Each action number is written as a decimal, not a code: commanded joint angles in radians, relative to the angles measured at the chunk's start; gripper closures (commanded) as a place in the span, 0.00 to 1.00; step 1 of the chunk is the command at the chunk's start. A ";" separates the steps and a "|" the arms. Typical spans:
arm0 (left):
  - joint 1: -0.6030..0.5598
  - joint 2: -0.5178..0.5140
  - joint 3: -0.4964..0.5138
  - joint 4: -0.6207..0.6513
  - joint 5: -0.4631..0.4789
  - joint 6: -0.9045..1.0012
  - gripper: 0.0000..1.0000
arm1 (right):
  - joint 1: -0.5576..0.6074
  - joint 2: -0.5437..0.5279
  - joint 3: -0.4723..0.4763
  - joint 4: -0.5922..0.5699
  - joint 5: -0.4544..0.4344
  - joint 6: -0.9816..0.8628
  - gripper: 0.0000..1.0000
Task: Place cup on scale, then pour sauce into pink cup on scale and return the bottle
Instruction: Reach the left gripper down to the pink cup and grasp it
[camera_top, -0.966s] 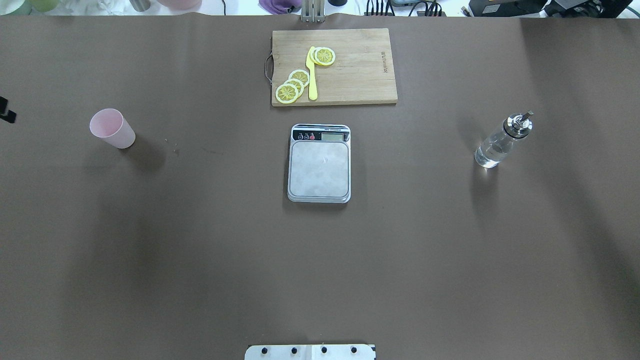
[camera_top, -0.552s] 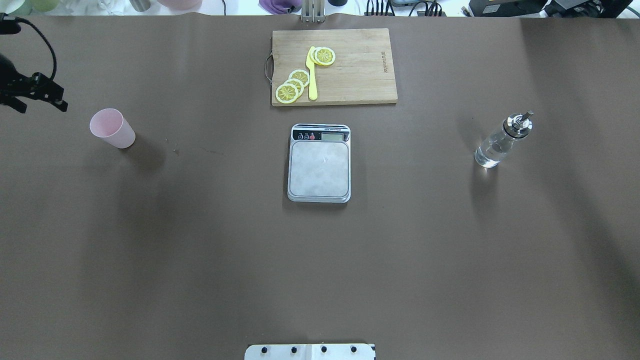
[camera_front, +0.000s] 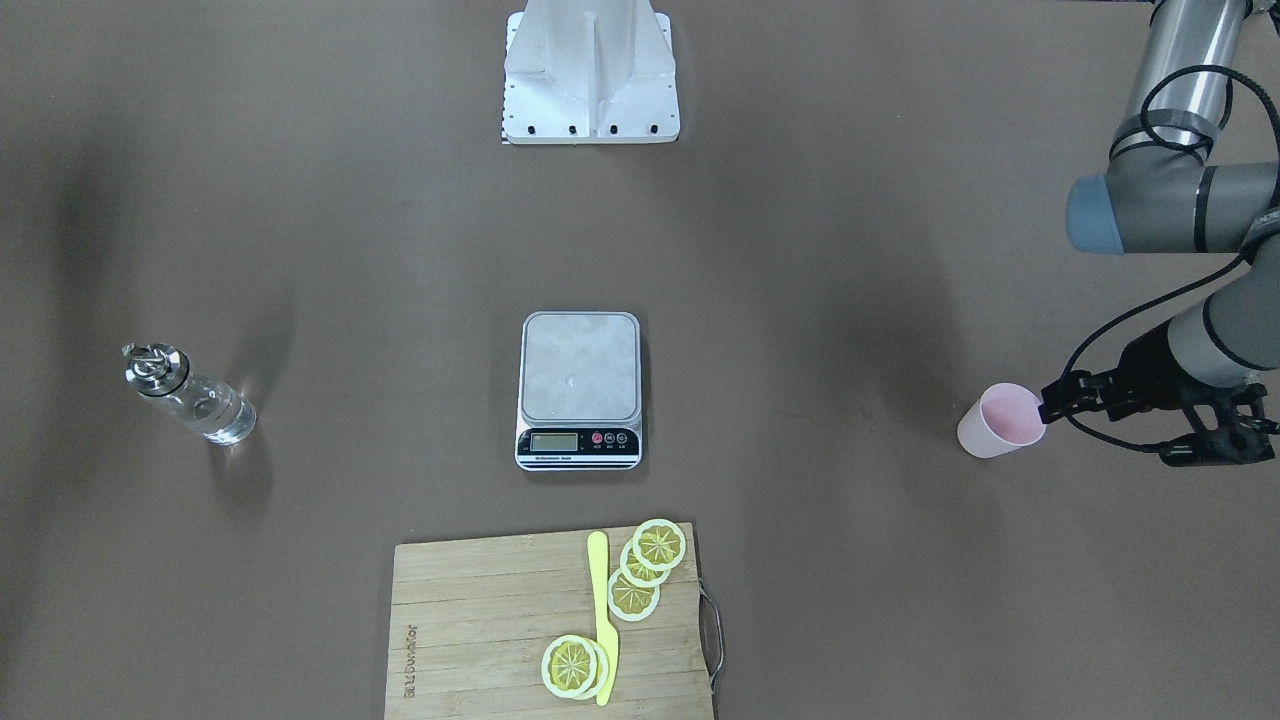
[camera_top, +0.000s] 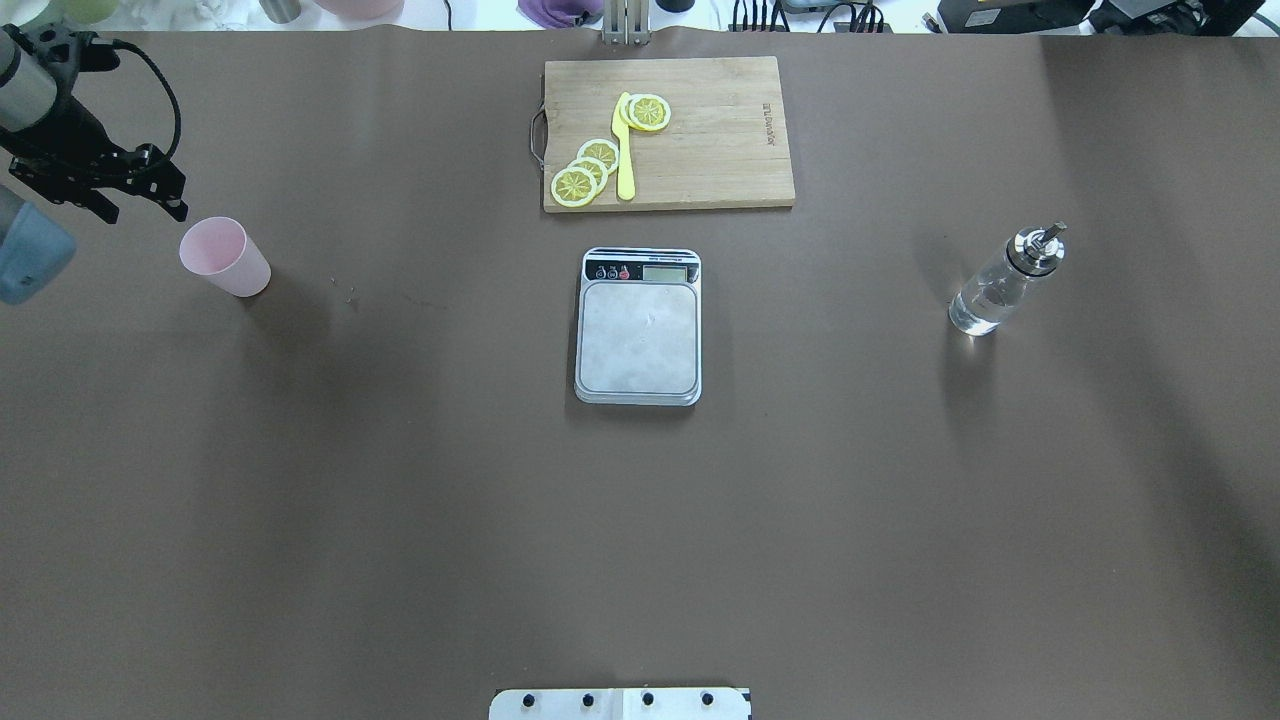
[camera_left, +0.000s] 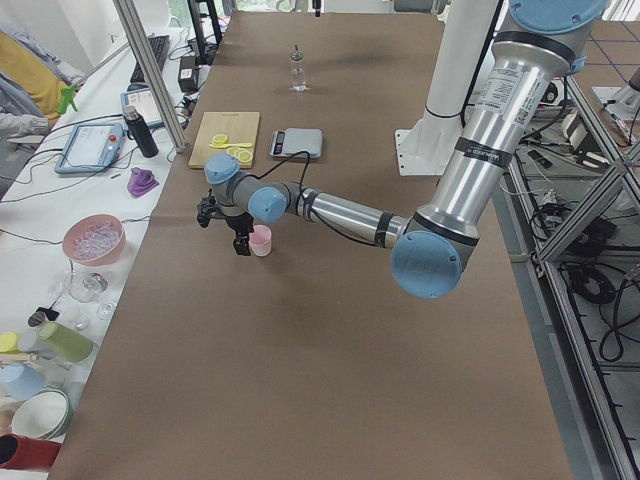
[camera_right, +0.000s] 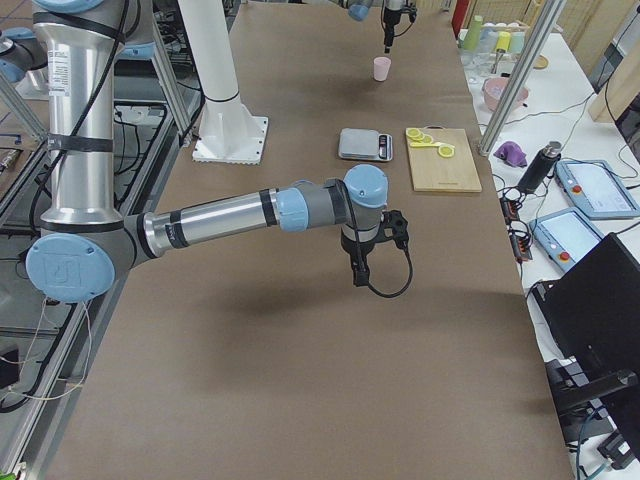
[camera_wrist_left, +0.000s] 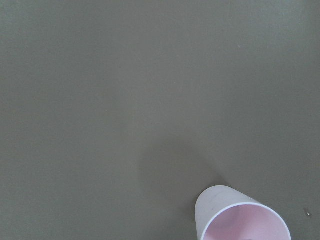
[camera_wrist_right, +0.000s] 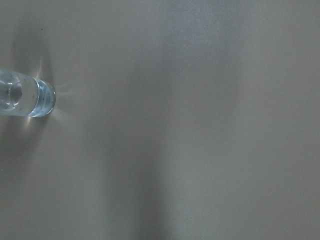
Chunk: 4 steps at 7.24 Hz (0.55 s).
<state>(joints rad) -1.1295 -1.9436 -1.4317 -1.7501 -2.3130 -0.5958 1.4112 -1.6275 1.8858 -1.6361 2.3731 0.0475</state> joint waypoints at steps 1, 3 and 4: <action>0.022 0.002 0.010 -0.009 0.000 0.001 0.20 | -0.003 0.000 -0.002 -0.001 0.000 0.000 0.00; 0.031 0.000 0.031 -0.025 0.000 0.002 0.35 | -0.006 0.000 -0.010 0.001 0.000 0.000 0.00; 0.034 0.000 0.058 -0.075 0.000 0.001 0.37 | -0.008 0.002 -0.014 0.001 0.000 0.000 0.00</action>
<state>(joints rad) -1.0998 -1.9429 -1.4001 -1.7821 -2.3132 -0.5942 1.4055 -1.6273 1.8776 -1.6357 2.3730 0.0475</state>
